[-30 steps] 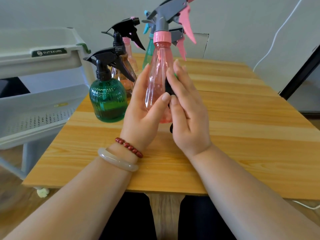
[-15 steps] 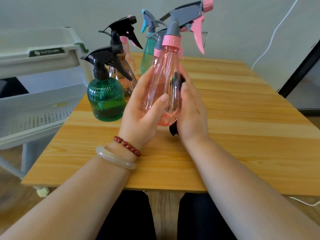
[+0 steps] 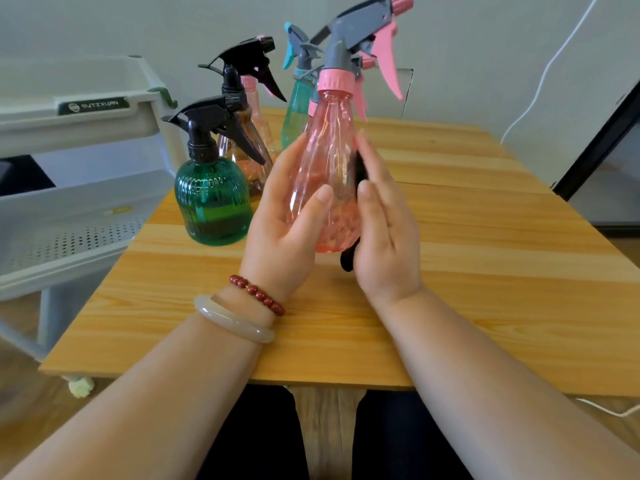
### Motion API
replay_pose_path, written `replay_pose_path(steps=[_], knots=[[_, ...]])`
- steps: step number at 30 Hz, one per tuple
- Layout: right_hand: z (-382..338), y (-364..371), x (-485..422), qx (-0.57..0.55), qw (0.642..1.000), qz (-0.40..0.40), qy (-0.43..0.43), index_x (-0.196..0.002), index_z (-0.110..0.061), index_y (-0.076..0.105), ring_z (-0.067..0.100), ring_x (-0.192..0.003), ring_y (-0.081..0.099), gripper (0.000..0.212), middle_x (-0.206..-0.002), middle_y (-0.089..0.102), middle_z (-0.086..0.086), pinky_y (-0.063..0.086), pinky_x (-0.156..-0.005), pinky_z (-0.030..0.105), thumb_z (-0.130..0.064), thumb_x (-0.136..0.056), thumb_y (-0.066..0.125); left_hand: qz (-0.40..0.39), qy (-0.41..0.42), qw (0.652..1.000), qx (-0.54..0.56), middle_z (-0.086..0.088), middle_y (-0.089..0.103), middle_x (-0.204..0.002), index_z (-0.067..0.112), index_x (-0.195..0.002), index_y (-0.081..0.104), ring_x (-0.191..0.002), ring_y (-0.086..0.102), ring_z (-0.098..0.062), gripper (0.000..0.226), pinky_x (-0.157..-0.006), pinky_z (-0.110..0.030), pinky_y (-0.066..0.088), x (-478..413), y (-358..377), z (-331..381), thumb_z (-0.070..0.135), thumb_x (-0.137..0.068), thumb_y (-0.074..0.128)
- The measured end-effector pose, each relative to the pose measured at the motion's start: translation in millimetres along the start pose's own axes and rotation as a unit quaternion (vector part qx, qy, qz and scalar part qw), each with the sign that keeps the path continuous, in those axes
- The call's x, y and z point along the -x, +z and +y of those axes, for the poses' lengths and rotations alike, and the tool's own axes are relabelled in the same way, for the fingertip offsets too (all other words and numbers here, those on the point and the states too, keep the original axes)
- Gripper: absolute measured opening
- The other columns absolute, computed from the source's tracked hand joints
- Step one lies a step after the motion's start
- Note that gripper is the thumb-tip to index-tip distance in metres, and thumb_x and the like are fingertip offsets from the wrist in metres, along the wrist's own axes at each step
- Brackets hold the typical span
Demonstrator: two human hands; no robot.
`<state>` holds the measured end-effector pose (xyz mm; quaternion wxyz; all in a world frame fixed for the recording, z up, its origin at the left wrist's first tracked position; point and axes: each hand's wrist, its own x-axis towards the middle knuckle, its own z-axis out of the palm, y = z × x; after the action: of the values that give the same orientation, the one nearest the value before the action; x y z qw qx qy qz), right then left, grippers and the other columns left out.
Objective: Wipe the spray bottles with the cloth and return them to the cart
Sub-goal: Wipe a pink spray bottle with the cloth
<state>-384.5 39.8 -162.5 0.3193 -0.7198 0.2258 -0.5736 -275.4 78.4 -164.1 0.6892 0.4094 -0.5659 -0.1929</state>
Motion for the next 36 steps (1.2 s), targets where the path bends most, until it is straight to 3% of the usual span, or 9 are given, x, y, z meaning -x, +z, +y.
replay_pose_path(steps=[3, 7, 9, 15, 21, 26, 29, 32, 36], knots=[[5.7, 0.4, -1.1, 0.056, 0.994, -0.029, -0.089, -0.142, -0.001, 0.042, 0.019, -0.144, 0.032, 0.042, -0.149, 0.037, 0.006, 0.026, -0.118, 0.027, -0.010, -0.102, 0.037, -0.004, -0.002, 1.000, 0.006, -0.006, 0.050, -0.142, 0.005, -0.145, 0.036, -0.134, 0.048, -0.014, 0.058, -0.111, -0.034, 0.041, -0.6, -1.8, 0.1, 0.027, -0.094, 0.050], [5.1, 4.7, -4.3, -0.093, 0.992, 0.008, 0.080, -0.145, -0.009, 0.044, 0.015, -0.138, 0.044, 0.046, -0.147, 0.049, 0.006, 0.034, -0.116, 0.044, -0.025, -0.103, 0.035, -0.005, -0.018, 1.000, 0.018, -0.013, 0.046, -0.146, 0.004, -0.147, 0.033, -0.135, 0.046, -0.023, 0.063, -0.111, -0.050, 0.040, 1.6, -1.7, -1.7, 0.029, -0.092, 0.052], [5.6, 2.8, -2.3, -0.081, 0.994, -0.003, 0.071, -0.147, -0.004, 0.040, 0.018, -0.137, 0.045, 0.049, -0.146, 0.050, 0.008, 0.036, -0.114, 0.048, -0.025, -0.103, 0.035, -0.003, -0.013, 1.000, 0.024, -0.012, 0.046, -0.147, 0.008, -0.148, 0.033, -0.136, 0.046, -0.023, 0.061, -0.111, -0.051, 0.039, 2.2, -0.4, -0.4, 0.028, -0.093, 0.051], [3.8, 1.9, 0.4, 0.032, 0.999, 0.040, -0.012, -0.143, -0.013, 0.042, -0.004, -0.135, 0.040, 0.043, -0.141, 0.046, -0.010, 0.033, -0.111, 0.018, -0.024, -0.101, 0.042, 0.018, 0.019, 0.998, -0.058, 0.019, 0.044, -0.140, 0.022, -0.148, 0.034, -0.137, 0.039, -0.004, 0.052, -0.115, -0.032, 0.034, 0.5, -4.3, -5.8, 0.032, -0.098, 0.047], [1.9, -1.1, -1.4, 0.117, 0.983, -0.024, -0.136, -0.138, 0.001, 0.047, 0.025, -0.143, 0.036, 0.041, -0.147, 0.040, 0.011, 0.028, -0.116, 0.027, -0.012, -0.100, 0.040, -0.019, 0.016, 1.000, 0.004, 0.012, 0.043, -0.142, 0.012, -0.148, 0.025, -0.134, 0.041, 0.004, 0.059, -0.105, -0.014, 0.036, -0.1, -4.1, -2.3, 0.004, -0.097, 0.053], [0.9, 3.9, -6.2, -0.086, 0.992, 0.008, 0.090, -0.142, -0.011, 0.050, 0.012, -0.134, 0.049, 0.044, -0.143, 0.055, 0.003, 0.038, -0.113, 0.034, -0.026, -0.102, 0.038, -0.014, 0.009, 1.000, 0.012, 0.013, 0.047, -0.137, 0.007, -0.148, 0.028, -0.127, 0.048, 0.005, 0.062, -0.102, -0.016, 0.041, 4.0, -2.3, 0.0, 0.006, -0.094, 0.059], [0.9, 0.9, -2.2, -0.020, 1.000, -0.017, 0.016, -0.145, -0.004, 0.042, 0.021, -0.142, 0.039, 0.046, -0.150, 0.044, 0.012, 0.032, -0.117, 0.045, -0.021, -0.103, 0.036, -0.007, 0.010, 1.000, 0.008, 0.015, 0.045, -0.135, 0.007, -0.148, 0.024, -0.125, 0.046, 0.012, 0.060, -0.100, -0.011, 0.039, 2.3, -1.9, -0.6, -0.003, -0.096, 0.052], [2.5, 0.6, -0.7, 0.060, 0.993, -0.045, -0.089, -0.141, 0.001, 0.045, 0.026, -0.146, 0.031, 0.043, -0.151, 0.038, 0.011, 0.026, -0.120, 0.039, -0.013, -0.101, 0.035, -0.003, 0.010, 1.000, 0.005, 0.013, 0.045, -0.138, 0.010, -0.147, 0.026, -0.129, 0.044, 0.008, 0.057, -0.102, -0.012, 0.038, 1.1, -5.0, -2.9, -0.002, -0.096, 0.049], [9.0, 3.4, -4.2, -0.075, 0.996, -0.035, 0.039, -0.146, -0.012, 0.042, 0.021, -0.143, 0.037, 0.047, -0.151, 0.044, 0.009, 0.029, -0.118, 0.050, -0.029, -0.102, 0.037, 0.009, 0.014, 1.000, 0.021, 0.006, 0.044, -0.143, 0.009, -0.149, 0.024, -0.134, 0.044, 0.001, 0.059, -0.106, -0.019, 0.038, 1.4, -5.3, -1.0, 0.004, -0.097, 0.051]])
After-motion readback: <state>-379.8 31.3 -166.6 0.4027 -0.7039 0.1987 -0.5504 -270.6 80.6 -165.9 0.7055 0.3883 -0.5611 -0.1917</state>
